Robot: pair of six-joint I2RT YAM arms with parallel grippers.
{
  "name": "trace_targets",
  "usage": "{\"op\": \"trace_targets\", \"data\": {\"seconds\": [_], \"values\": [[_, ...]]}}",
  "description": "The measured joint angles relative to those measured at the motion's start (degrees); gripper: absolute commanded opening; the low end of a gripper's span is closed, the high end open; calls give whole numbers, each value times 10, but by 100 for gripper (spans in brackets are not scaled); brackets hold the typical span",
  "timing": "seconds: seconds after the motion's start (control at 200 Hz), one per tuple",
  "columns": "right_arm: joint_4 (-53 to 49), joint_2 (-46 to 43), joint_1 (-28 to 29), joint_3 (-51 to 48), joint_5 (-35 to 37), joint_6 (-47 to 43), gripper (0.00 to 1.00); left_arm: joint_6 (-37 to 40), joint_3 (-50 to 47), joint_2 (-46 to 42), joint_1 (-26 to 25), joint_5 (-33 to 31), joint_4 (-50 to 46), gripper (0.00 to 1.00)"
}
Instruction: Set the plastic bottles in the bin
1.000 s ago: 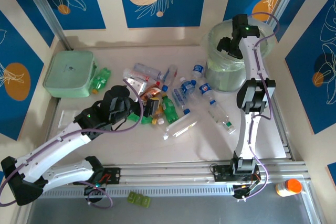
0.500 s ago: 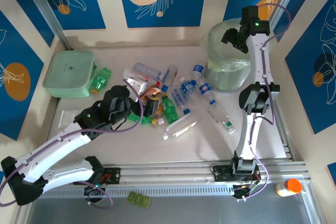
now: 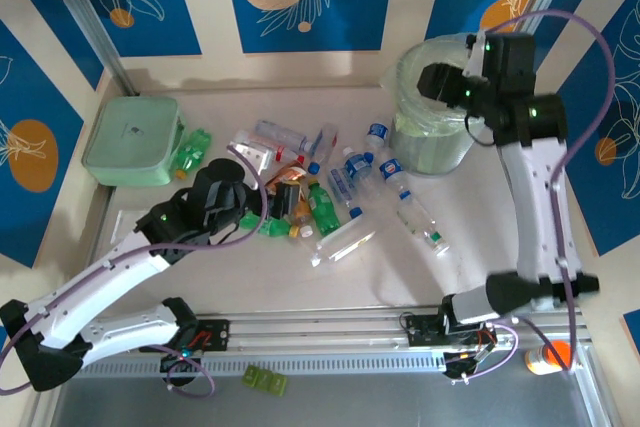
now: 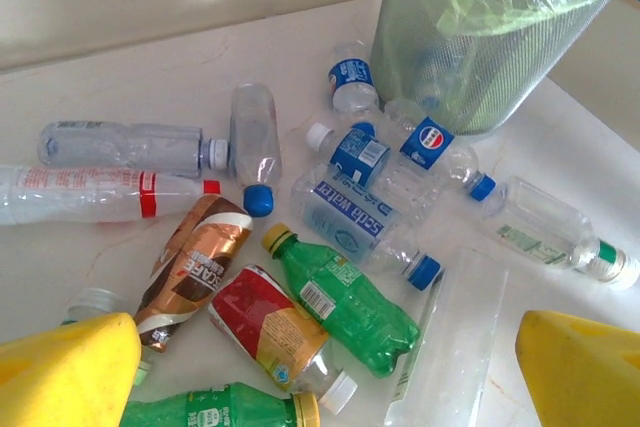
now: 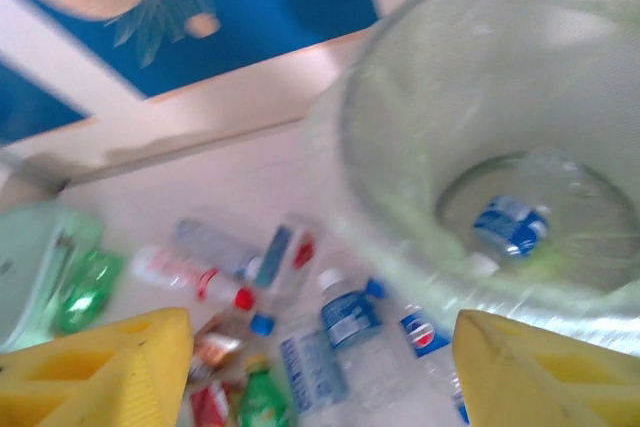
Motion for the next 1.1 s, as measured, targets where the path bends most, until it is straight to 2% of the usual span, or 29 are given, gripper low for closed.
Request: {"op": "trace_targets", "data": {"seconds": [0.04, 0.135, 0.2, 0.275, 0.415, 0.595, 0.775, 0.89, 1.1], "values": [[12, -31, 25, -31, -10, -7, 66, -10, 17, 10, 14, 6, -14, 96], [26, -71, 98, -84, -14, -25, 65, -43, 70, 50, 86, 20, -56, 97], [31, -80, 146, -117, -14, -31, 65, -69, 103, 83, 133, 14, -81, 97], [42, -79, 189, -165, -12, -35, 65, -91, 123, 115, 164, -9, -101, 98], [46, -68, 235, -242, -5, -35, 65, -106, 149, 180, 194, -40, -135, 96], [58, -63, 263, -281, -3, -34, 67, -122, 200, 296, 279, -33, -151, 96], [86, -67, 264, -314, -8, -28, 70, -68, 213, 386, 284, -2, -160, 94], [105, -75, 266, -347, -26, -19, 71, -33, 182, 389, 282, 28, -162, 95], [143, -78, 275, -404, -64, -2, 76, 20, 139, 391, 280, 38, -167, 98]]}}
